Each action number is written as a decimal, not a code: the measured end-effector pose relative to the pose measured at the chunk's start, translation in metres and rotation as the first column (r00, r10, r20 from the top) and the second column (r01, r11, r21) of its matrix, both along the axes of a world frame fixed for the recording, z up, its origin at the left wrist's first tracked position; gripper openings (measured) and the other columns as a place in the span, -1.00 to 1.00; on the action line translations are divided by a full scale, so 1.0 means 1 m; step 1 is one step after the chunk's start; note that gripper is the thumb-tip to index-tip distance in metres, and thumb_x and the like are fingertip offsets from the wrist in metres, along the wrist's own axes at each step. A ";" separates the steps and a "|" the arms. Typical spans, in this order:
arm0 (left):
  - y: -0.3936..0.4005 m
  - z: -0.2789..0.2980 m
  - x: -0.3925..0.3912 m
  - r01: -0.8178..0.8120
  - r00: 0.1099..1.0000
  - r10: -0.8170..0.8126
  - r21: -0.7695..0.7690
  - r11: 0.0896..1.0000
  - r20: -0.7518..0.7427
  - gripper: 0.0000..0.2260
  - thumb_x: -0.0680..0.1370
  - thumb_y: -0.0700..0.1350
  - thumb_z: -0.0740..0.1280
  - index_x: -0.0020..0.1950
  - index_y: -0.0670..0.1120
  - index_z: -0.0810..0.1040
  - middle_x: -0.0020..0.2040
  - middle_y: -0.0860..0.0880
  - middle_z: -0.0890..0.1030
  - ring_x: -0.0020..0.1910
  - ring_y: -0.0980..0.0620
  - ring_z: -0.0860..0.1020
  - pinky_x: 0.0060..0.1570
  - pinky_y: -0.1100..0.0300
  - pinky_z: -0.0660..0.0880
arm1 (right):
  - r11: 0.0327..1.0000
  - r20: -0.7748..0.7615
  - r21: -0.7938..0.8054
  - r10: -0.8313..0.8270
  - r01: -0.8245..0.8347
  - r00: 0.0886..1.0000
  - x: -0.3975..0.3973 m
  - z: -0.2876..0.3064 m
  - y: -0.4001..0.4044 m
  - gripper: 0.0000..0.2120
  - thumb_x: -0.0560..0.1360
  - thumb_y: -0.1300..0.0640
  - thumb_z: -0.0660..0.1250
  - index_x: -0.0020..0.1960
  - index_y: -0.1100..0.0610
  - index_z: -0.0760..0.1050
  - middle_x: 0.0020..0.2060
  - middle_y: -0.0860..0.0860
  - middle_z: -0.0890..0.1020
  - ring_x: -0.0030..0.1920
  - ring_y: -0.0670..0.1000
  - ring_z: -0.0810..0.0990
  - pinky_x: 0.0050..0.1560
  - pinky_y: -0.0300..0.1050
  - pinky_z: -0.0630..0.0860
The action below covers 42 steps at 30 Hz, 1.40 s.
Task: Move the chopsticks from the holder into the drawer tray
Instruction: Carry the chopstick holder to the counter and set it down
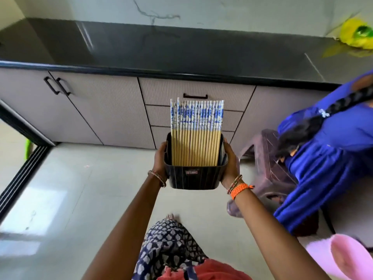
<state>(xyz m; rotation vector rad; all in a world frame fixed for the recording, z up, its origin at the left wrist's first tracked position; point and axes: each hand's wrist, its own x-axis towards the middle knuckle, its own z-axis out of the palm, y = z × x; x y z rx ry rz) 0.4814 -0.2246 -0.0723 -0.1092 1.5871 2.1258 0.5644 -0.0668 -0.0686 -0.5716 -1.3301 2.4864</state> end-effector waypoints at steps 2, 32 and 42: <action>0.018 -0.003 -0.049 0.024 1.000 -0.024 0.040 0.999 0.012 -0.67 0.60 0.01 0.03 -0.21 -0.08 0.48 -0.34 0.04 0.59 -0.32 0.08 0.53 -0.30 0.19 0.52 | 1.000 0.009 0.018 -0.004 0.004 1.000 -0.049 -0.003 0.018 -0.41 0.65 0.00 -0.01 -0.31 0.01 0.70 -0.42 -0.12 0.70 -0.42 -0.17 0.66 -0.38 -0.36 0.55; 0.298 0.028 -0.575 -0.006 0.999 0.001 0.114 0.993 0.050 -0.47 0.58 -0.04 0.07 -0.55 -0.01 0.54 -0.56 0.09 0.57 -0.53 0.20 0.53 -0.43 0.30 0.51 | 0.988 0.012 -0.152 -0.038 0.039 0.999 -0.573 0.026 0.290 -0.46 0.60 -0.07 0.02 -0.27 0.03 0.72 -0.32 -0.07 0.72 -0.30 -0.10 0.70 -0.27 -0.24 0.61; 0.318 0.008 -0.601 -0.047 0.998 0.044 0.070 0.996 0.045 -0.66 0.58 -0.09 0.09 -0.38 -0.06 0.44 -0.56 0.09 0.55 -0.53 0.21 0.53 -0.46 0.33 0.52 | 0.998 0.016 0.023 -0.066 0.065 0.998 -0.601 0.003 0.318 -0.44 0.63 0.06 0.00 -0.34 0.02 0.67 -0.43 -0.15 0.66 -0.38 -0.22 0.62 -0.33 -0.35 0.57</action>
